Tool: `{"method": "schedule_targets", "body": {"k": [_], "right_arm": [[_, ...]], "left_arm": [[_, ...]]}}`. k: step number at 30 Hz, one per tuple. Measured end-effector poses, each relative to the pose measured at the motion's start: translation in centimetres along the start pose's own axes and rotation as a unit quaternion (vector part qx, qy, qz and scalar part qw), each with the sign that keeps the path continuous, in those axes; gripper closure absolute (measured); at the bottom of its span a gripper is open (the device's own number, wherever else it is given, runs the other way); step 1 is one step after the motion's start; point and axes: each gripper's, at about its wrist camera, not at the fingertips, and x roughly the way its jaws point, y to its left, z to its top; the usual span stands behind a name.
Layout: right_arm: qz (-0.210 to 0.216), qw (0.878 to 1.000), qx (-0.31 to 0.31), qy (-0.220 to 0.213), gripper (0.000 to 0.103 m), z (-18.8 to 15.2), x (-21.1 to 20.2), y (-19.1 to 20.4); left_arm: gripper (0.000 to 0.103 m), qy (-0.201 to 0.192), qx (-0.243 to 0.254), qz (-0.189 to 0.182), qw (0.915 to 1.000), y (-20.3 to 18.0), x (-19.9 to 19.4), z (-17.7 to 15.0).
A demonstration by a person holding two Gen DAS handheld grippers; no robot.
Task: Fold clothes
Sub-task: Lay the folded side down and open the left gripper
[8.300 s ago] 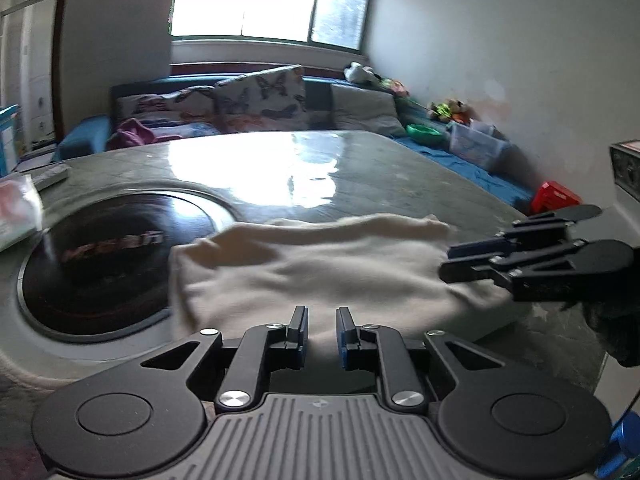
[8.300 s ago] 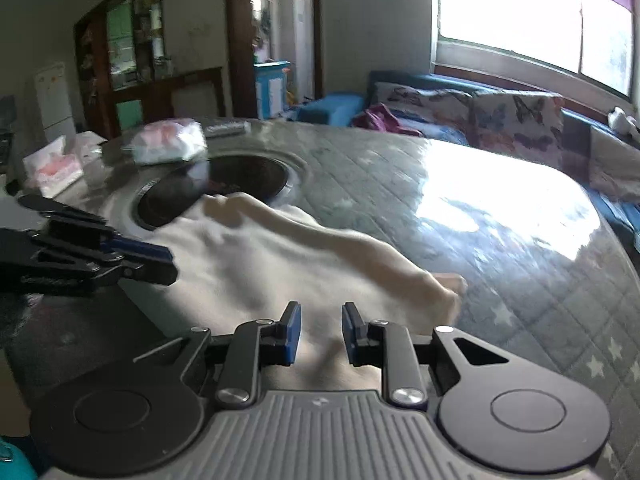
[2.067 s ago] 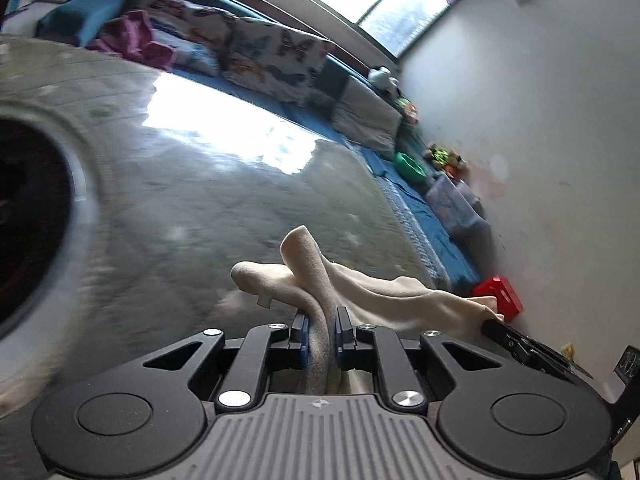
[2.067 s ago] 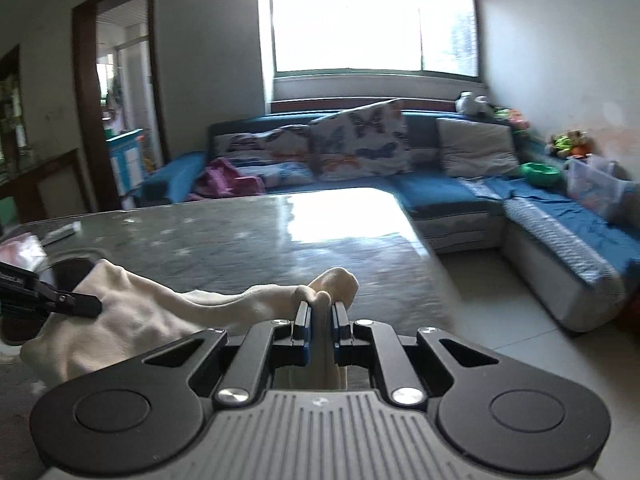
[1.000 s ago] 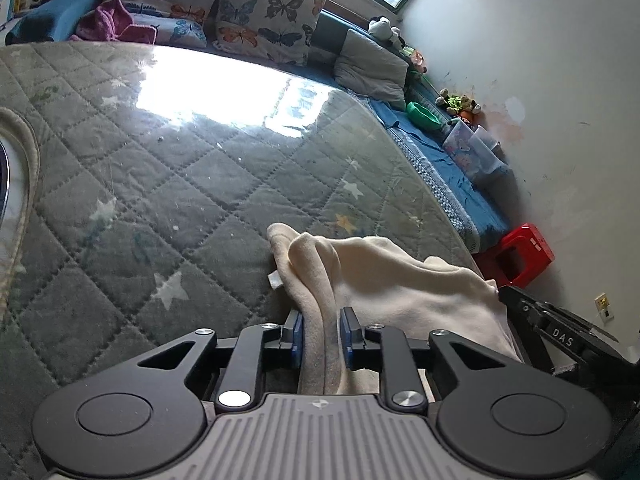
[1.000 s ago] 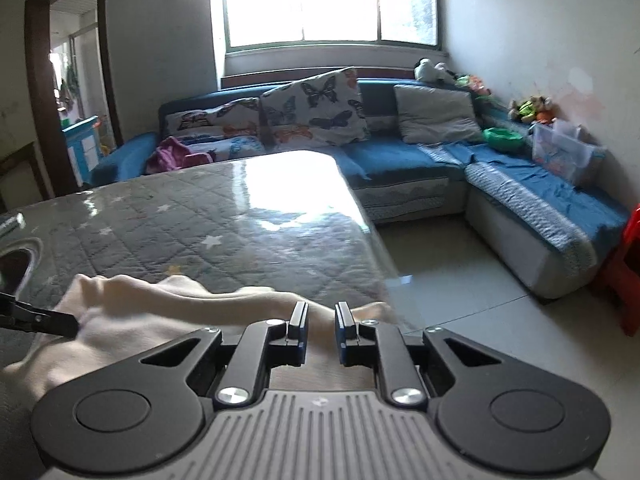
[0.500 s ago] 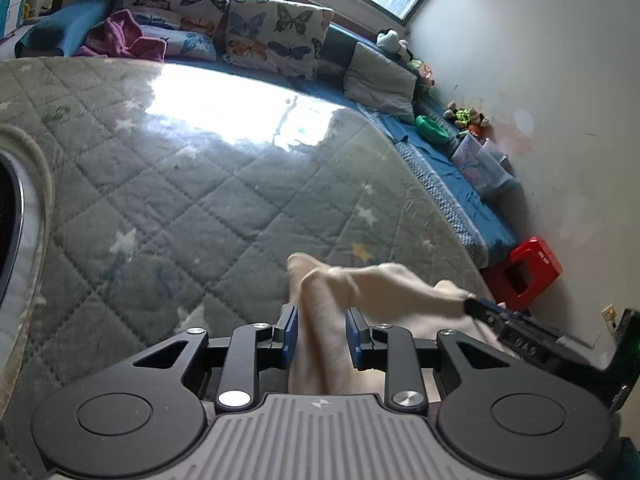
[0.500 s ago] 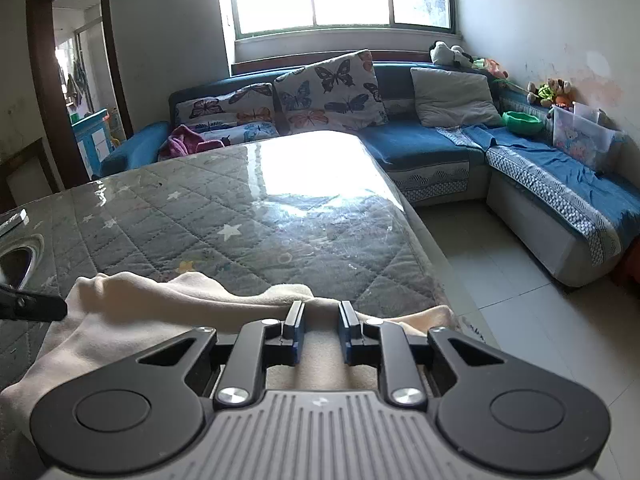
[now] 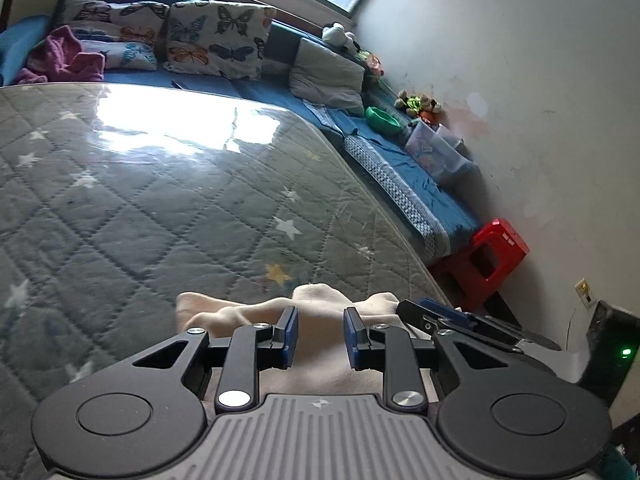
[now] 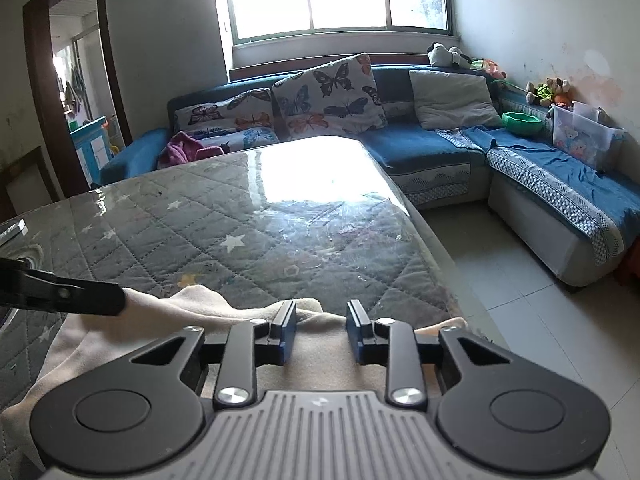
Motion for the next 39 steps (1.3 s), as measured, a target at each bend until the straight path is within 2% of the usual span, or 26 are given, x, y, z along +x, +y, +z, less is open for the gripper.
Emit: {"method": "schedule_targets", "body": {"k": [9, 16, 19, 21, 23, 30, 34, 39], "right_arm": [[0.021, 0.999, -0.034, -0.007, 0.073, -1.4, -4.0, 1.2], [0.028, 0.998, -0.051, -0.014, 0.073, -3.9, -6.8, 2.8], [0.023, 0.998, -0.052, -0.018, 0.074, -4.9, -7.7, 3.0], [0.019, 0.998, -0.053, -0.018, 0.081, -5.7, -8.1, 3.1], [0.018, 0.998, -0.053, -0.019, 0.083, -6.2, -8.6, 3.3], [0.004, 0.998, -0.047, -0.029, 0.084, -7.8, -10.2, 3.4], [-0.001, 0.998, -0.043, -0.035, 0.085, -7.6, -11.0, 3.2], [-0.031, 0.999, -0.010, -0.043, 0.085, -7.6, -11.2, 1.1]], "left_arm": [[0.077, 0.013, 0.001, 0.007, 0.9999, 0.2, 1.6, -0.5], [0.077, 0.003, 0.026, -0.007, 0.9996, -1.0, -0.4, -1.5], [0.077, -0.001, 0.050, -0.017, 0.9986, -1.9, -1.7, -2.6], [0.078, 0.000, 0.062, -0.020, 0.9979, -2.3, -2.5, -3.7], [0.078, -0.002, 0.071, -0.020, 0.9973, -2.7, -3.0, -4.6], [0.078, 0.000, 0.091, -0.017, 0.9957, -2.7, -4.1, -7.7], [0.078, -0.007, 0.100, -0.013, 0.9949, -2.8, -4.4, -8.1], [0.078, -0.013, 0.111, -0.006, 0.9937, -3.0, -4.7, -8.4]]}}
